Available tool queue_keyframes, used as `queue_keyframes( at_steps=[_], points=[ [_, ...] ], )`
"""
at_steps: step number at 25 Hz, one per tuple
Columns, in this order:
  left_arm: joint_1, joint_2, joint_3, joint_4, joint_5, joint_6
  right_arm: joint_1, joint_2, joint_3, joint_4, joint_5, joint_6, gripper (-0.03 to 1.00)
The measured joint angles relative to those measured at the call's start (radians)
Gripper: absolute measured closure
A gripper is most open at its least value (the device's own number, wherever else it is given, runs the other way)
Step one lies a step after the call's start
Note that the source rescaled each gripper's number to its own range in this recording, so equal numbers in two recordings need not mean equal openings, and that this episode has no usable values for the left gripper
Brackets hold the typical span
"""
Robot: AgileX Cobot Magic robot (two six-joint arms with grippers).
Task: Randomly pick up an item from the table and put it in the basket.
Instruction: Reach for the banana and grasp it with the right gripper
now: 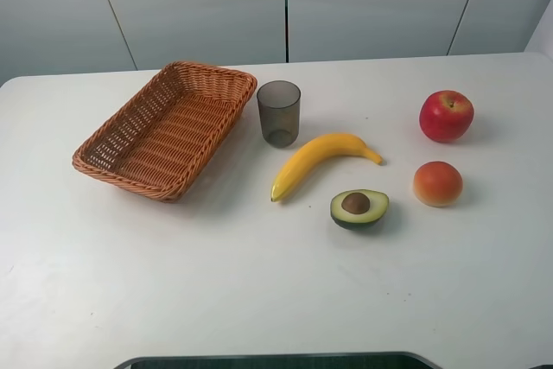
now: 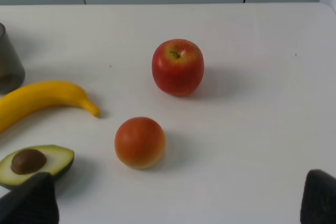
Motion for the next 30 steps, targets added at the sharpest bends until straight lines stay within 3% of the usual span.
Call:
queue_keyframes(
  at_steps=[10,12,15,23,30],
  points=[
    [0.0,0.0,0.0,0.0,0.0,0.0,0.0,0.476,-0.154,0.005,0.041,0.0,-0.03],
    [0.0,0.0,0.0,0.0,0.0,0.0,0.012,0.585,-0.178,0.007,-0.003,0.003,-0.03],
    [0.0,0.0,0.0,0.0,0.0,0.0,0.099,0.728,-0.204,0.009,-0.087,0.059,-0.03],
    [0.0,0.0,0.0,0.0,0.0,0.0,0.452,1.085,-0.239,0.009,-0.249,0.128,-0.03],
    [0.0,0.0,0.0,0.0,0.0,0.0,0.574,1.388,-0.386,0.027,-0.366,0.18,-0.03]
  ],
)
